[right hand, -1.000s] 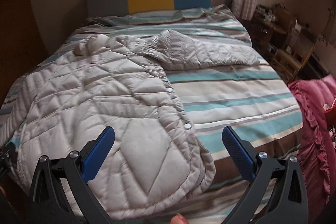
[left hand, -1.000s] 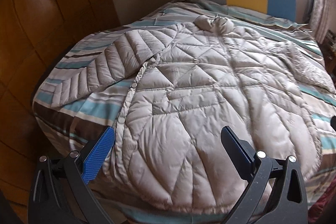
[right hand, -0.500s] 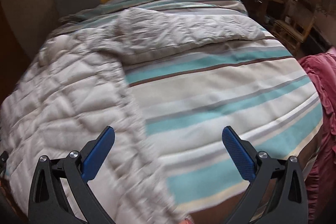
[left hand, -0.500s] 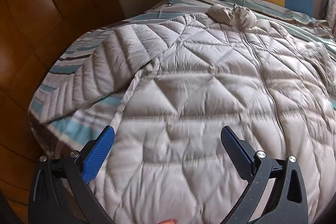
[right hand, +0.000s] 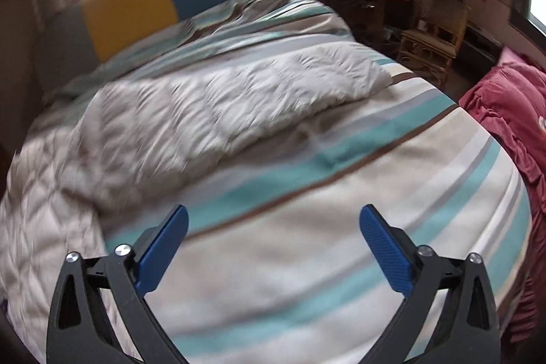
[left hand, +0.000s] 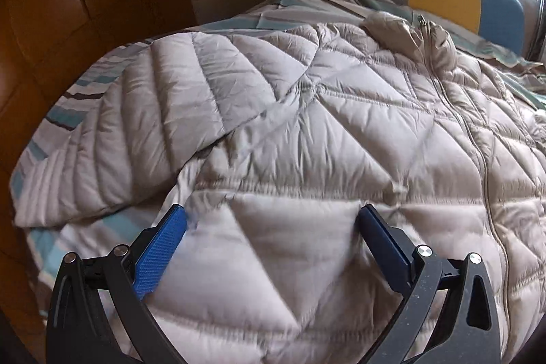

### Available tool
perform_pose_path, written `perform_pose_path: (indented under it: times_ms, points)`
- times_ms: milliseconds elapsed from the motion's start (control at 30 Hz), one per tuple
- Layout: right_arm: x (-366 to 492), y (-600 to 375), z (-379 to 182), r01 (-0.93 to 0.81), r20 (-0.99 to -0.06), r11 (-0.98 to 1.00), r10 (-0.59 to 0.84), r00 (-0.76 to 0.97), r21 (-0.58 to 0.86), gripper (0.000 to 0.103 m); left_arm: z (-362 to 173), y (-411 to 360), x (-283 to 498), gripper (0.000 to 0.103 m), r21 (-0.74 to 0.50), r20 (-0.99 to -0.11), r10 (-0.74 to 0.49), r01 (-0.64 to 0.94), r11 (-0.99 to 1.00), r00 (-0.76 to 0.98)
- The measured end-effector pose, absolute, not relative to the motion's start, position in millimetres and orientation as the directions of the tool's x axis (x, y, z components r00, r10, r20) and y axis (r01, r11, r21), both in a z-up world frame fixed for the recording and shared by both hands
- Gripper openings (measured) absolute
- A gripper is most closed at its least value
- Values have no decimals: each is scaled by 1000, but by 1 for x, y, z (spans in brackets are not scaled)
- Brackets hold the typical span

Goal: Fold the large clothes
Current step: 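Lower the right tool to the jacket sleeve cuff and close on it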

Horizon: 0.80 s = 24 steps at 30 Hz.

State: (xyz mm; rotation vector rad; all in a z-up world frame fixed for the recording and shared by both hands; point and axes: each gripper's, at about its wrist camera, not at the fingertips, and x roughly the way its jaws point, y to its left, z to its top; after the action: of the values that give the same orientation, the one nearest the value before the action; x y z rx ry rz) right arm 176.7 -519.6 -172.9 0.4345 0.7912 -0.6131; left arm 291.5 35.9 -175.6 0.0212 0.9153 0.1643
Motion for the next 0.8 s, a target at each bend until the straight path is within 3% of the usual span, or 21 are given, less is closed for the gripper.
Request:
perform_pose_path:
  times_ms: [67,300,633,800]
  points:
    - [190,-530,-177,666,-760,738,-369,536,111,88,-180,35,296,100,88,-790,151,-134,987,594]
    - [225,-563,-186,693,-729,716,-428,534,87,88,-190,31,289,100,118,-763,175,-133,984,622]
    - [259,-590,-212,713,-783,697,-399,477,79,85,-193,31,291,100,117,-769,173,-130,985,616]
    - [270,-584,-215,680,-784,733,-414,462,13,69,-193,31,291,100,120,-767,175,-130,984,617]
